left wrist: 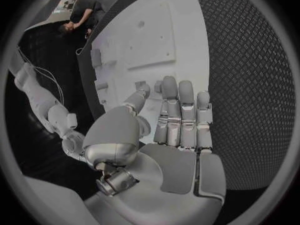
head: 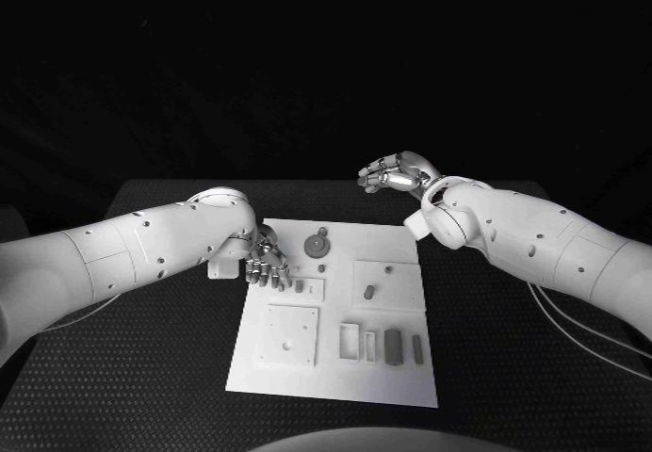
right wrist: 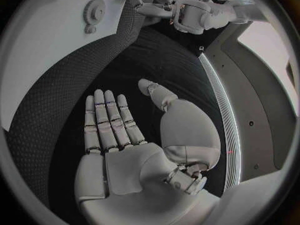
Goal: Assemble the parts on the task board
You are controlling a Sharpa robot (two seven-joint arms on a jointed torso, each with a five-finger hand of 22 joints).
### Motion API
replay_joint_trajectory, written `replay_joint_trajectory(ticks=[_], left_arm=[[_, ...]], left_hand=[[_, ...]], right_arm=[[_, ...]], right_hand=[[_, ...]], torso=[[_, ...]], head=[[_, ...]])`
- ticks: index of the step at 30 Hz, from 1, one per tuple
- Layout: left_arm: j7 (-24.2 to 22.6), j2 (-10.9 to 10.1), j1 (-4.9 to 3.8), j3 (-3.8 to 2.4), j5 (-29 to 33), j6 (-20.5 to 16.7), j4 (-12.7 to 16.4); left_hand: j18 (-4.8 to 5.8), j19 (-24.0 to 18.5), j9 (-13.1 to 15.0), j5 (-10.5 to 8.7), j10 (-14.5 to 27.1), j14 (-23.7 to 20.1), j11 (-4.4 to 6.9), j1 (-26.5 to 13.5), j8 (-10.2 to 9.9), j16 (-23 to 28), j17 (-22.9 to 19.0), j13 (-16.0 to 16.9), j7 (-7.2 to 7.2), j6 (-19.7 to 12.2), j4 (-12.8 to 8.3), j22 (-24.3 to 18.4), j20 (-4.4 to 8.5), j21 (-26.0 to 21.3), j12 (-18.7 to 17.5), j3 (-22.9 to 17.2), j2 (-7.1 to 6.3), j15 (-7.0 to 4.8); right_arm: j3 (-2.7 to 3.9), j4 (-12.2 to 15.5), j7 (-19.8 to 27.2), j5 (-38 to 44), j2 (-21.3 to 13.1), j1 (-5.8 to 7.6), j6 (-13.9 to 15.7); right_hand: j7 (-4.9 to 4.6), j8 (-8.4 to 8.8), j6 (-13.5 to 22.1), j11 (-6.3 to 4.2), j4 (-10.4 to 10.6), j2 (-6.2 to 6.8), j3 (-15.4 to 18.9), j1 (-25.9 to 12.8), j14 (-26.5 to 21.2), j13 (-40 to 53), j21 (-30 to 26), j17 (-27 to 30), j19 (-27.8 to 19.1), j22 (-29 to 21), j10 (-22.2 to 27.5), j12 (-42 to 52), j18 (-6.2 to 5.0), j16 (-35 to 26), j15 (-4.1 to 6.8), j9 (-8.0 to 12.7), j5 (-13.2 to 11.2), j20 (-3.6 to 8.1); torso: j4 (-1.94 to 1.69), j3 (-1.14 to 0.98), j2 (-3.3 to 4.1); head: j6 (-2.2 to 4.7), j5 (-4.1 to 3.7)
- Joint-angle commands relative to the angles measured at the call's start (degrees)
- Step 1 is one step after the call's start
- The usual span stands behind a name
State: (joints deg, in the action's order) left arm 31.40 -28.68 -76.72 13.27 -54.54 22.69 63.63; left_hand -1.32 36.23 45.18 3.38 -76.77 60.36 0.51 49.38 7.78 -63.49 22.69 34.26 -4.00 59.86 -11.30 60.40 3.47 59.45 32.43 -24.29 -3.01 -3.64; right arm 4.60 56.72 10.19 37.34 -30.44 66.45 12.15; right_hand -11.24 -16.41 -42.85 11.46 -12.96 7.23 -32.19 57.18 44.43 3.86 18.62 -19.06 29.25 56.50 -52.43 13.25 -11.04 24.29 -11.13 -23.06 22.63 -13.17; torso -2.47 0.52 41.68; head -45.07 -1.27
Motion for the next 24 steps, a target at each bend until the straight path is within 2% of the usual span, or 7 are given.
replay_joint_trajectory(ticks=[1,8,16,20,22,24], left_arm=[[0.8,-0.3,0.46,0.31,-1.3,-2.0,-0.2],[0.6,-0.8,0.45,0.31,-1.3,-2.5,-0.1],[0.6,-2.2,0.41,0.29,-1.4,-5.5,0.1],[-1.2,-3.7,0.35,0.17,-1.6,-10.9,0.8],[-2.6,-4.5,0.33,-0.28,-1.6,-14.2,1.4],[-3.7,-4.9,0.22,-0.34,-1.1,-16.4,1.5]], left_hand=[[0.57,-0.3,-0.4,-0.35,0.6,-0.4,-0.03,-1.3,-0.5,0.3,-0.1,0.1,-2.04,-5.4,0.2,-0.1,5.53,0.0,-0.2,0.8,-0.42,0.11],[0.53,-0.5,-0.6,-0.31,0.9,-0.6,-0.12,-1.9,-0.7,0.4,-0.1,0.2,-2.13,-5.8,0.2,-0.3,5.56,-0.1,-0.1,1.3,-0.58,0.10],[0.53,-0.6,-1.1,-0.46,1.2,-0.8,-0.21,-3.4,-0.7,0.4,-0.1,0.4,-2.23,-6.2,0.8,-0.6,5.54,-0.2,0.0,2.3,-1.48,0.13],[0.45,-0.5,-1.2,-0.44,1.3,-0.8,-0.19,-3.9,-0.6,0.4,-0.1,0.4,-2.21,-6.2,1.4,-0.7,5.59,-0.2,0.1,2.3,-1.09,0.09],[0.41,-0.5,-1.2,-0.44,1.2,-0.7,-0.16,-4.0,-0.5,0.3,-0.1,0.5,-2.17,-6.1,1.6,-0.7,5.62,-0.2,0.1,2.2,-0.93,0.06],[0.40,-0.4,-1.3,-0.46,1.1,-0.6,-0.19,-4.5,-0.7,0.3,-0.1,0.5,-2.22,-6.4,2.0,-0.7,5.64,-0.1,0.2,2.3,-0.91,0.01]], right_arm=[[0.01,0.1,0.4,0.1,0.0,-0.02,-0.6],[0.01,0.0,0.4,0.1,0.0,-0.02,-0.6],[0.01,0.0,0.3,0.1,-0.1,-0.02,-0.5],[0.01,0.1,0.4,0.1,-0.2,-0.02,-0.5],[0.01,0.0,0.4,0.1,-0.3,-0.02,-0.5],[0.01,0.0,0.4,0.1,-0.3,-0.02,-0.5]], right_hand=[[-1.35,-0.32,0.3,-0.11,-0.2,-0.15,0.2,-0.2,-0.5,0.1,-0.3,0.1,0.1,0.1,-0.5,-0.3,0.90,0.3,0.03,0.1,0.3,0.29],[-1.39,-0.29,0.4,-0.09,-0.2,-0.11,0.2,-0.2,-0.5,0.0,-0.3,0.1,0.1,0.1,-0.4,-0.4,0.91,0.2,0.01,0.1,0.3,0.28],[-1.43,-0.27,0.4,-0.07,-0.2,-0.12,0.2,-0.3,-0.6,0.0,-0.3,0.1,0.1,0.1,-0.4,-0.4,0.92,0.2,-0.02,0.2,0.3,0.28],[-1.44,-0.27,0.5,-0.07,-0.1,-0.13,0.2,-0.3,-0.6,0.0,-0.3,0.1,0.1,0.1,-0.4,-0.4,0.92,0.2,-0.02,0.2,0.3,0.28],[-1.45,-0.27,0.5,-0.07,-0.1,-0.13,0.2,-0.3,-0.6,0.0,-0.4,0.1,0.1,0.1,-0.4,-0.4,0.92,0.2,-0.03,0.2,0.3,0.28],[-1.45,-0.27,0.5,-0.07,-0.1,-0.14,0.2,-0.3,-0.6,0.0,-0.4,0.1,0.1,0.1,-0.4,-0.4,0.92,0.2,-0.03,0.2,0.3,0.28]], torso=[[-0.04,0.01,0.03],[-0.01,-0.01,0.01],[0.01,-0.04,0.00],[-0.02,-0.07,0.00],[0.00,-0.08,0.02],[-0.01,-0.07,0.02]], head=[[0.02,-0.07],[-0.01,0.01],[0.17,-0.12],[0.30,-0.29],[0.42,-0.40],[0.54,-0.50]])
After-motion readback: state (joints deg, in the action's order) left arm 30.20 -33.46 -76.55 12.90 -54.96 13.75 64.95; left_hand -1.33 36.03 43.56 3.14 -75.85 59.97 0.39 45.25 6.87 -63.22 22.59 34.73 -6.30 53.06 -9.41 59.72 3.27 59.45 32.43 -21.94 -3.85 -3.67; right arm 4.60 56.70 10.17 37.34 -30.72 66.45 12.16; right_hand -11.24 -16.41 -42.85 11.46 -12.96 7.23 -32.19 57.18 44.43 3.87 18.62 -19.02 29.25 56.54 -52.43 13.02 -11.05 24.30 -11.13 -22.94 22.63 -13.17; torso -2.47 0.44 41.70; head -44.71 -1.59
